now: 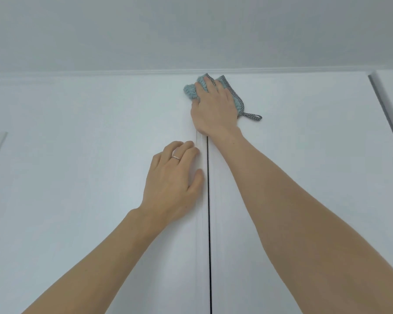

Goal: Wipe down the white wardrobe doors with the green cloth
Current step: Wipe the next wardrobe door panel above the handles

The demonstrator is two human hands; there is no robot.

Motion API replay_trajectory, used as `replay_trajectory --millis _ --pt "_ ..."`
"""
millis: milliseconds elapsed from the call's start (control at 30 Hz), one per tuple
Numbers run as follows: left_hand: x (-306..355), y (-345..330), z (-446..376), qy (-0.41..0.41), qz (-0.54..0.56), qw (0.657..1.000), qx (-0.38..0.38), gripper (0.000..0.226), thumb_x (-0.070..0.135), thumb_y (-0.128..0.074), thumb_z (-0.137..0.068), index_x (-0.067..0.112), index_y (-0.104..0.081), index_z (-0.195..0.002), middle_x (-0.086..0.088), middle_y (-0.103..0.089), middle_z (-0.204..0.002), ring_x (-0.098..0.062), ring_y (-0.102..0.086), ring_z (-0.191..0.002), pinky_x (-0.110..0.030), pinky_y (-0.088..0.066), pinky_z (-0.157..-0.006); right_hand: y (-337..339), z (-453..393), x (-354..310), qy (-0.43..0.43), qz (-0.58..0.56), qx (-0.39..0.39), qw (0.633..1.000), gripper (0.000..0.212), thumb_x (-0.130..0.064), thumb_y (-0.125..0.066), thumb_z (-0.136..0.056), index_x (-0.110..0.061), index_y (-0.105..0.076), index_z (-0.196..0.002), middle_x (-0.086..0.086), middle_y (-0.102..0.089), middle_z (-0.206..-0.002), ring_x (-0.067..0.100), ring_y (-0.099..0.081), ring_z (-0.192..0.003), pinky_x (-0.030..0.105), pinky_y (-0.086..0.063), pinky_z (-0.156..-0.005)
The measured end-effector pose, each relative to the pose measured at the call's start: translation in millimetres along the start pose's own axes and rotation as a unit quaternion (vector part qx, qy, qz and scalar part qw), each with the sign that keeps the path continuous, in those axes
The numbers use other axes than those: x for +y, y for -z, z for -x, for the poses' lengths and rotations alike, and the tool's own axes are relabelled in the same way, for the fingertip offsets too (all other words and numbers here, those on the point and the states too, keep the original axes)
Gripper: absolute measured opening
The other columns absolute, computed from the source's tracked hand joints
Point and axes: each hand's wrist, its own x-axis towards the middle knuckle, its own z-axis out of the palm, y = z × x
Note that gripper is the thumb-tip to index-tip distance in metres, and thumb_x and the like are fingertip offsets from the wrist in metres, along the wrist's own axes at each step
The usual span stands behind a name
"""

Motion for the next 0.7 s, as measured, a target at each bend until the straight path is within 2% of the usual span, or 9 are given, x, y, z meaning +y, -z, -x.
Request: replay_trajectory --millis 133,267,333,433,567,700 --pt "3.6 0.8 -5.5 0.011 -0.002 1.000 0.001 0.046 0.038 -0.040 -0.095 0.016 -0.061 -0.129 0.003 -0.056 -0.149 -0.019 -0.035 -0.142 -0.030 -0.022 -0.107 3.3 -8.8 -2.5 -0.011 -0.019 -0.005 1.000 0.053 -0.030 -0.030 -0.108 -0.023 -0.027 -0.161 -0.002 -0.013 -0.171 0.020 -0.008 -0.157 0.040 -0.005 -0.127" --pt "14.3 -2.9 10.2 0.013 -0.004 1.000 0.002 0.053 0.042 -0.042 -0.096 0.014 -0.061 -0.138 0.001 -0.056 -0.149 -0.026 -0.040 -0.147 -0.035 -0.024 -0.116 -6.4 51.3 -8.3 -0.021 -0.027 0.035 0.999 0.053 -0.033 -0.031 -0.108 -0.026 -0.029 -0.160 -0.004 -0.015 -0.171 0.018 -0.007 -0.158 0.038 -0.002 -0.127" --pt "18.9 -5.4 21.0 0.017 -0.005 1.000 -0.004 0.057 0.043 -0.043 -0.097 0.013 -0.058 -0.143 -0.002 -0.055 -0.151 -0.027 -0.040 -0.148 -0.037 -0.026 -0.120 -10.0 72.6 -7.0 -0.009 -0.023 0.031 0.999 0.052 -0.033 -0.030 -0.108 -0.027 -0.028 -0.161 -0.005 -0.015 -0.171 0.017 -0.007 -0.158 0.037 -0.002 -0.127" --pt "26.6 -7.6 31.9 0.011 -0.015 1.000 -0.004 0.058 0.042 -0.044 -0.097 0.010 -0.058 -0.142 -0.004 -0.057 -0.149 -0.028 -0.041 -0.147 -0.037 -0.024 -0.120 -4.9 48.1 3.9 0.005 -0.001 0.020 1.000 0.052 -0.034 -0.031 -0.108 -0.029 -0.029 -0.160 -0.005 -0.017 -0.170 0.018 -0.010 -0.157 0.038 -0.005 -0.127" --pt "31.1 -5.5 22.9 0.043 0.005 0.999 -0.003 0.059 0.047 -0.039 -0.097 0.012 -0.060 -0.140 0.001 -0.059 -0.146 -0.024 -0.040 -0.147 -0.030 -0.024 -0.118 10.2 -4.6 12.6 0.020 -0.008 -0.044 0.999 0.054 -0.033 -0.029 -0.108 -0.032 -0.022 -0.161 -0.007 -0.010 -0.171 0.019 -0.005 -0.158 0.040 -0.003 -0.127" --pt "38.8 -9.4 12.8 0.045 0.017 0.999 -0.019 0.063 0.052 -0.035 -0.096 0.013 -0.061 -0.139 0.002 -0.057 -0.147 -0.021 -0.040 -0.148 -0.040 -0.036 -0.118 14.3 2.4 31.9 0.029 -0.008 -0.041 0.999 0.053 -0.037 -0.026 -0.109 -0.038 -0.020 -0.161 -0.009 -0.007 -0.171 0.016 -0.003 -0.158 0.039 0.000 -0.128"
